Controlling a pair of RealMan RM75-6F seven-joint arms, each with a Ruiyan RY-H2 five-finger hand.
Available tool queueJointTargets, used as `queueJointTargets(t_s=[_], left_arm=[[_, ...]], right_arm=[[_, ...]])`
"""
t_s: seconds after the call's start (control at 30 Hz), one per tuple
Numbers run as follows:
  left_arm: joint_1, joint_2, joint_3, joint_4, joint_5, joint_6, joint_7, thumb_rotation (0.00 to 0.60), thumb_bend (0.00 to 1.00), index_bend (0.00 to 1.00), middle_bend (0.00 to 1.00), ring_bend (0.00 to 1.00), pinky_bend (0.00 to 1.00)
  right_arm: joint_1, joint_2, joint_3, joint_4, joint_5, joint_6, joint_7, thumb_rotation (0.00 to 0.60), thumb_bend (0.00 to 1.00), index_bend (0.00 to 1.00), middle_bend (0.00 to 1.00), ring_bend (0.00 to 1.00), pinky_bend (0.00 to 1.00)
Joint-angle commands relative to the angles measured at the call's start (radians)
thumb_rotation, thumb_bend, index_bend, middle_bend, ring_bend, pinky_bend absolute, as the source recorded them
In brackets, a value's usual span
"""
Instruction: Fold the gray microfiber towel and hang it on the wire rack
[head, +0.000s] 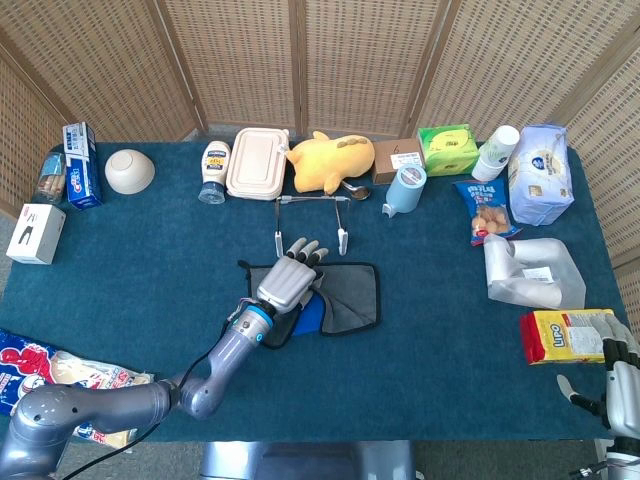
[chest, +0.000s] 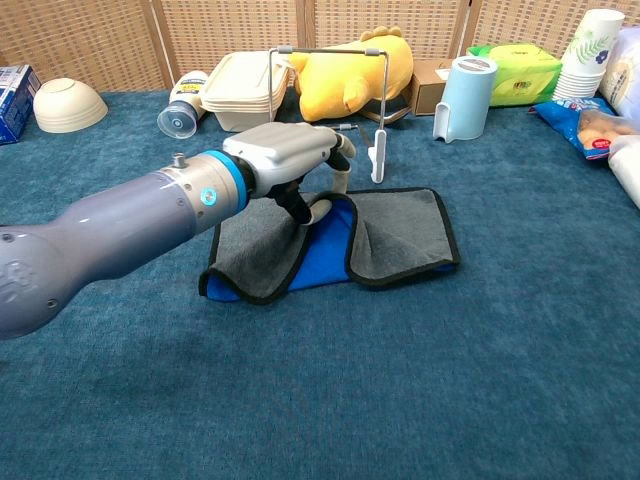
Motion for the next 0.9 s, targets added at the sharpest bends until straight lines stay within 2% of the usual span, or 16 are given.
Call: queueJointTargets(t_s=[0.03,0.7,0.9], left_arm=[[-0.020,-0.022,-0.003,0.039,-0.013,-0.013,-0.011,0.600,0.57,0.49,0.12,0.00,0.00],[-0.080,-0.101,-0.006,0.226,0.006,-0.031,-0.080,0.600,0.53,0.47,0.11,0.00,0.00],[-0.085,-0.115,-0.005,0.255,0.010,-0.029,-0.095,0.600,0.38,0.40,0.09,0.00,0.00]], right_arm=[[-0.001,0.001,0.000,-0.001,0.002,0.000,-0.001,0.600,0.21,0.06,0.01,0.00,0.00],[-0.009,0.009,0.004,-0.014,0.014,0.005,-0.013,0.600,0.21,0.06,0.01,0.00,0.00],[-0.010,0.010,0.004,-0.020,0.013,0.005,-0.017,0.600,0.21,0.06,0.01,0.00,0.00]])
